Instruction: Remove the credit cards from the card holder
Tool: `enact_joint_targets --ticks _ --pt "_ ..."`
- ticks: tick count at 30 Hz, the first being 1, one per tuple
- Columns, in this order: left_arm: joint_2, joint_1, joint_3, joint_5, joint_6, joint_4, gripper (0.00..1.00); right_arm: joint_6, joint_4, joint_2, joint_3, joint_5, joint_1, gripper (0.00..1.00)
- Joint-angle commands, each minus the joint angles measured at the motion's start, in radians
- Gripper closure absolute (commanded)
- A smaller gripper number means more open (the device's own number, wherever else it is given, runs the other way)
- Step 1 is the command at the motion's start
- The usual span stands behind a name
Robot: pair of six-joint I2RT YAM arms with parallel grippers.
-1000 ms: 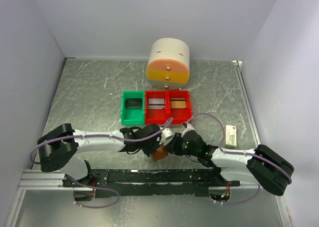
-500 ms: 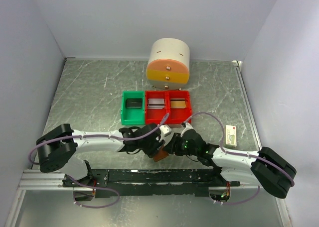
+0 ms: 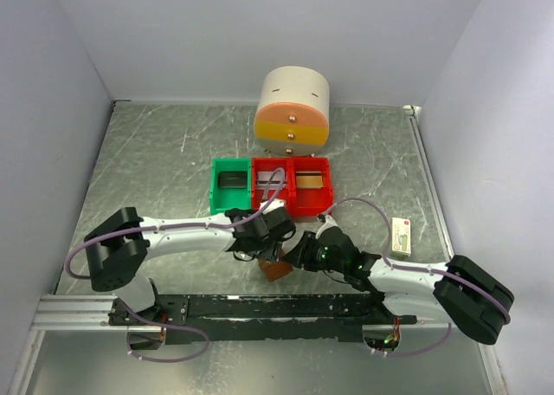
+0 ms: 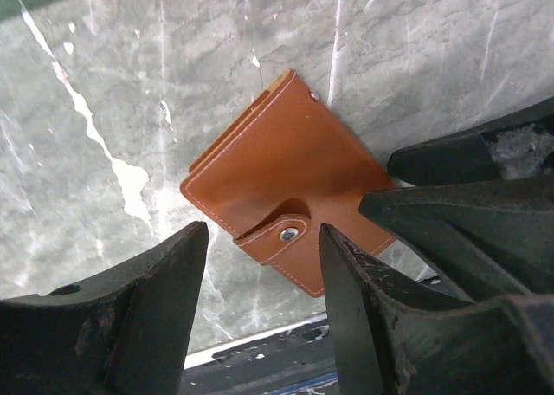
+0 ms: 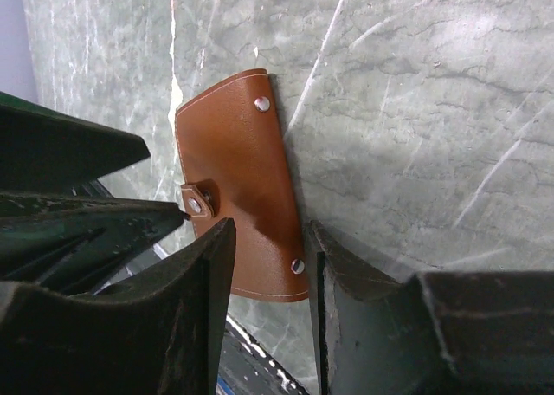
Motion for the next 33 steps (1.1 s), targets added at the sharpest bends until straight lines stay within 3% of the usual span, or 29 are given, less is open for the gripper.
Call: enact_joint_targets --ticks 1,10,18,33 --pt "0.050 -0.023 0.067 -0.017 -0.185 -0.115 0.34 0.010 -0.046 0.019 -0.029 0.032 0.002 0.61" --pt "0.186 -0.029 0.166 -0.045 -0.275 -0.253 0.34 0.012 -0.036 0.021 -0.036 0.029 0.002 0.61" --pt "0.164 -0.029 0.146 -0.051 -0.309 -0.219 0.32 0.007 -0.039 0.013 -0.039 0.025 0.002 0.61" --pt "0.138 -0.032 0.137 -0.075 -0.303 -0.239 0.48 0.008 -0.044 -0.002 -0.044 0.017 0.002 0.61"
